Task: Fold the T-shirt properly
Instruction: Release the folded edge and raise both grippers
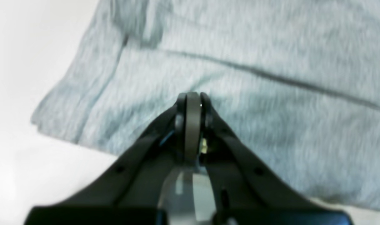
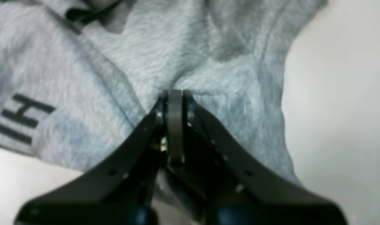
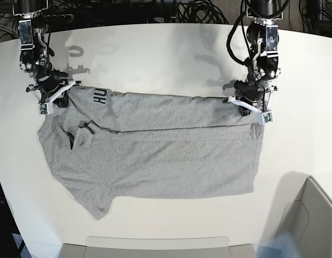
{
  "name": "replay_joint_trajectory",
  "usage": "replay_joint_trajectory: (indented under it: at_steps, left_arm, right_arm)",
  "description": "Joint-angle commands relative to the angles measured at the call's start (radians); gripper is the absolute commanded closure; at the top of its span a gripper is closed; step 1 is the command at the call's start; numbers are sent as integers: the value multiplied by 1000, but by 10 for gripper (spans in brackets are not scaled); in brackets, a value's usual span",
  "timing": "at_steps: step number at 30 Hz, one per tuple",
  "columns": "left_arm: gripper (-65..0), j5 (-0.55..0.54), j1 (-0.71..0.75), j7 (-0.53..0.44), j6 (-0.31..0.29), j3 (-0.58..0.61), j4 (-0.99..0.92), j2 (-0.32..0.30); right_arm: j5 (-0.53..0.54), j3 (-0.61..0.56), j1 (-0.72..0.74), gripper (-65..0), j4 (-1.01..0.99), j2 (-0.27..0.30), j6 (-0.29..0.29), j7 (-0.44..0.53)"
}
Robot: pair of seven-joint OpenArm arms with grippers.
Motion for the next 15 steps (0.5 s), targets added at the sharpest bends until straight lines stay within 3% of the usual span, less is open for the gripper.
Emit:
replay_joint_trajectory:
  at_steps: [1,7,15]
  left_arm:
    - [0,5,23,95,14,2,18,-20]
    - [0,5,121,130,14,-3,110,-70]
    - [0,5,300,113,14,-6,139,-124]
  right_arm:
    - [0,-2,-34,-18,20,9,11,-53]
    - [0,100,-152,-19,127,-11,12,-140]
    - [0,213,-288,-19,181,14,19,-137]
